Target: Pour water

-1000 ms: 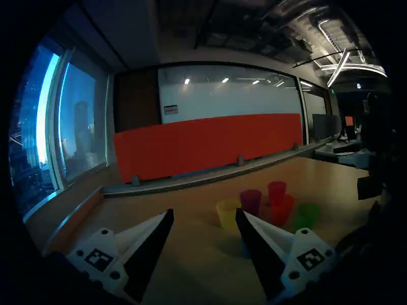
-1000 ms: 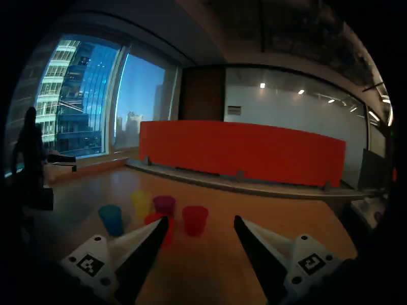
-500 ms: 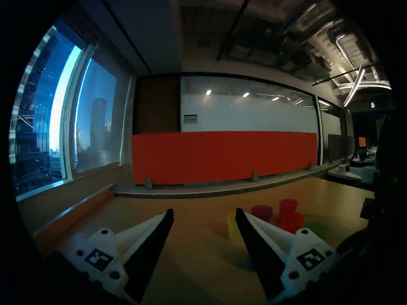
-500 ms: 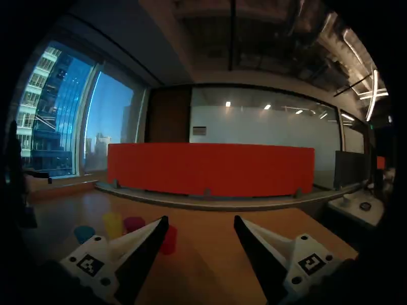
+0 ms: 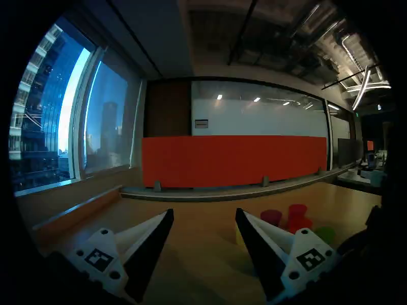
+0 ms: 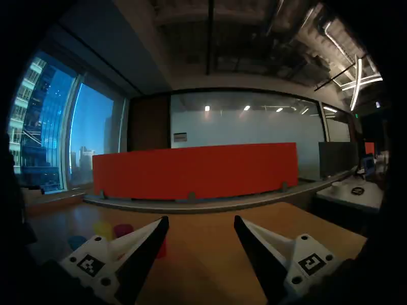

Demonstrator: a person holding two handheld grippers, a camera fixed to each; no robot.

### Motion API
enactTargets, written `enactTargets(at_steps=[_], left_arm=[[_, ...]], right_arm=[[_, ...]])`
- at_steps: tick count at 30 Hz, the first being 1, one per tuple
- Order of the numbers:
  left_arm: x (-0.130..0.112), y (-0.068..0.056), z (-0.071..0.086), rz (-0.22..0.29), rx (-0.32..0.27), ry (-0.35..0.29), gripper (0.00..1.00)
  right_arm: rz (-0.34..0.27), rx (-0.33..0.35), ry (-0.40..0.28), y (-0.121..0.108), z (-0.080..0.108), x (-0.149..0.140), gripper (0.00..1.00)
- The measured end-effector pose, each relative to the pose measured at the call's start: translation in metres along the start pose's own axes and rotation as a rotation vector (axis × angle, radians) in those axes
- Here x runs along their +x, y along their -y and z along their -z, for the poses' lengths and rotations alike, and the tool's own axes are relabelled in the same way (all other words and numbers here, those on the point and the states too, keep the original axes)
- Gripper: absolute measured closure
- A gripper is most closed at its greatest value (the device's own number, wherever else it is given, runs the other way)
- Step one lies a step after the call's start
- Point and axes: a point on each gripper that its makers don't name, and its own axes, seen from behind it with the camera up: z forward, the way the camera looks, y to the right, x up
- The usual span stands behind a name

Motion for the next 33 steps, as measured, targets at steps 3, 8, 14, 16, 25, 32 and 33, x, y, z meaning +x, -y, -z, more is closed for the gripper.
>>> enactTargets(at_steps=[3, 8, 14, 16, 25, 32, 33], left_arm=[[0.002, 0.002, -0.002, -0.001, 0.011, -0.011, 0.10], [0.002, 0.006, -0.003, -0.024, 0.034, -0.029, 0.10], [-0.006, 0.011, -0.005, -0.046, 0.063, -0.050, 0.10], [-0.011, 0.012, -0.006, -0.054, 0.068, -0.053, 0.10], [-0.031, 0.019, -0.011, -0.100, 0.092, -0.059, 0.10], [-0.051, 0.024, -0.017, -0.072, 0.095, -0.048, 0.10], [-0.053, 0.025, -0.018, -0.067, 0.093, -0.047, 0.10]], right_arm=[[-0.012, -0.006, -0.002, -0.002, 0.000, 0.000, 0.01], [-0.020, -0.020, -0.003, -0.006, -0.002, 0.002, 0.01], [0.006, -0.017, 0.000, -0.005, -0.004, 0.001, 0.01], [0.012, -0.020, 0.008, -0.005, -0.004, -0.001, 0.01], [0.003, -0.041, 0.039, -0.005, -0.005, -0.008, 0.01], [0.024, -0.046, 0.049, -0.001, -0.009, -0.007, 0.01], [0.028, -0.046, 0.052, -0.001, -0.010, -0.007, 0.01]])
